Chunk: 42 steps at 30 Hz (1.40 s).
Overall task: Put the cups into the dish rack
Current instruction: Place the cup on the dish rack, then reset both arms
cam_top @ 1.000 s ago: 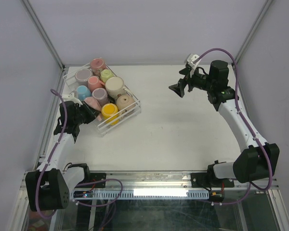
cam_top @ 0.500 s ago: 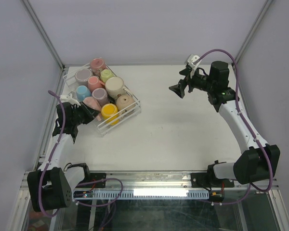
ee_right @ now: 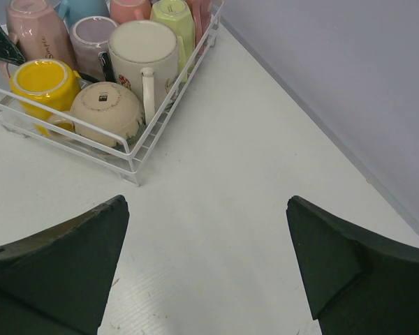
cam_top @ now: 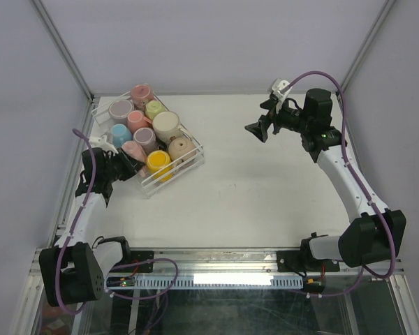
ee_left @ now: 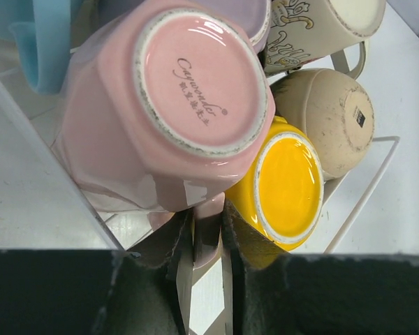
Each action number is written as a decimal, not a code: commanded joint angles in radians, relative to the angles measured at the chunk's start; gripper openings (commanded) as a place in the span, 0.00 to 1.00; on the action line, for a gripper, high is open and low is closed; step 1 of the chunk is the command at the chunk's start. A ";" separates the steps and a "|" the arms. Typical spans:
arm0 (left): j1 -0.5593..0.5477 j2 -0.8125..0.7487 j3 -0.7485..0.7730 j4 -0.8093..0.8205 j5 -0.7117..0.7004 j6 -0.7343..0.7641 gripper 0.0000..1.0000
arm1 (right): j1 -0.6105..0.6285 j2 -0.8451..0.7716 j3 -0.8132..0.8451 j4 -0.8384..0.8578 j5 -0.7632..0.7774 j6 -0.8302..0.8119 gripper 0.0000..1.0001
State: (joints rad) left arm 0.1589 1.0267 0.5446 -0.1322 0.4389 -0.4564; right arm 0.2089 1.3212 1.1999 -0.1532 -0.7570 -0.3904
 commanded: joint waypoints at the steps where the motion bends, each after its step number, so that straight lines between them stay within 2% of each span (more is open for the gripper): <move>1: 0.022 -0.036 0.048 -0.112 -0.104 0.034 0.17 | -0.003 -0.024 0.016 0.043 -0.017 0.010 0.98; 6: 0.022 -0.055 0.084 -0.166 -0.126 0.049 0.29 | -0.003 -0.022 0.017 0.048 -0.018 0.011 0.98; 11: 0.022 -0.060 0.118 -0.207 -0.126 0.062 0.36 | -0.003 -0.025 0.016 0.048 -0.019 0.009 0.98; 22: 0.023 -0.127 0.348 -0.408 -0.242 0.120 0.61 | -0.004 -0.049 0.030 -0.004 -0.043 -0.028 0.99; 24: 0.022 -0.138 0.390 -0.412 -0.235 0.111 0.70 | -0.004 -0.054 0.045 -0.036 -0.053 -0.039 0.99; 28: 0.022 -0.132 0.515 -0.380 -0.212 0.057 0.96 | -0.004 -0.038 0.118 -0.159 -0.044 -0.033 0.99; 29: 0.022 -0.125 0.548 -0.365 -0.207 0.044 0.99 | -0.005 -0.032 0.138 -0.174 -0.027 -0.017 0.99; 38: 0.022 0.045 0.935 -0.264 -0.073 -0.099 0.99 | -0.018 0.096 0.435 -0.282 0.249 0.385 0.99; 42: 0.022 0.106 1.097 -0.238 -0.023 -0.152 0.99 | -0.019 0.185 0.673 -0.395 0.347 0.461 0.99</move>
State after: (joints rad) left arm 0.1722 1.1004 1.4956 -0.4442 0.3283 -0.5243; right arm 0.1967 1.4513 1.6684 -0.4595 -0.5507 -0.0849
